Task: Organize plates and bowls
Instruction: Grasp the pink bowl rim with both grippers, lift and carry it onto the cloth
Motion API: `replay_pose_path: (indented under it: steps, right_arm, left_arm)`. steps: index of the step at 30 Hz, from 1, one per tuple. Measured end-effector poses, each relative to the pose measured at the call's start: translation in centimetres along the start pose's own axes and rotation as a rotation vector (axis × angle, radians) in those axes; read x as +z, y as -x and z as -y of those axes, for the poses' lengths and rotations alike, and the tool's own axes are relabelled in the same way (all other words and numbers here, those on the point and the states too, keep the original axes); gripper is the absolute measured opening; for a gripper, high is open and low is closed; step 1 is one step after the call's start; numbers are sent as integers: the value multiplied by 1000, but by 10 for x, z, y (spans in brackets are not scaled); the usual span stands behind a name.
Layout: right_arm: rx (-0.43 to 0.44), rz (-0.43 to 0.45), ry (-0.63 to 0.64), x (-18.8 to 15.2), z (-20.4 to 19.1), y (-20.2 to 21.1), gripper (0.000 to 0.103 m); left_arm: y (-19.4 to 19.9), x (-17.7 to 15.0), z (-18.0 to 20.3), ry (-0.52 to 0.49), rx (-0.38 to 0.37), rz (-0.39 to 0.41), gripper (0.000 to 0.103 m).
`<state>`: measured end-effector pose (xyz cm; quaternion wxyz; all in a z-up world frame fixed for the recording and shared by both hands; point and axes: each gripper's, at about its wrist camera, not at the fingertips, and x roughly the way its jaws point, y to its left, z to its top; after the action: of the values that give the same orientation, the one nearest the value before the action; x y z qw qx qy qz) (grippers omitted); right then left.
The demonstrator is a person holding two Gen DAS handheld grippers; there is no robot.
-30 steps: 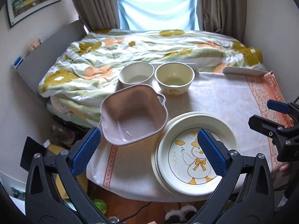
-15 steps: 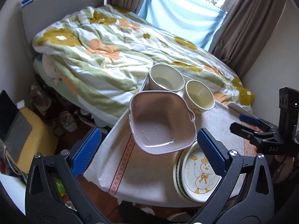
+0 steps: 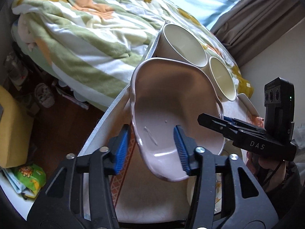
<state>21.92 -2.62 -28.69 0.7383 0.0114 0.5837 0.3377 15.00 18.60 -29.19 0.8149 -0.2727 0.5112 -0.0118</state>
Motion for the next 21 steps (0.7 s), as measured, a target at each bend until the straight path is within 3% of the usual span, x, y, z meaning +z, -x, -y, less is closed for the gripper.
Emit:
replay_pose_path:
  steps: [1,4,8,14,21]
  right_arm:
    - [4,-4,-4,0,2,-2,35]
    - [-8,-4,0,0,3,-5,27]
    - [-11,-1,-9,-3,3,-2,20]
    - [-18,58,-16,-6,-4,21,20]
    - [6,185,-45,-27,2,87,16]
  left_arm:
    - [-2,2,-2,0,10,-4,18]
    - [-4,6,-10,19,11,-8,10]
    - [-3,10,-10,2,23,-22,9]
    - [17,14,11,-82,38,7,9]
    - [59,18,77,-188,19,85,9]
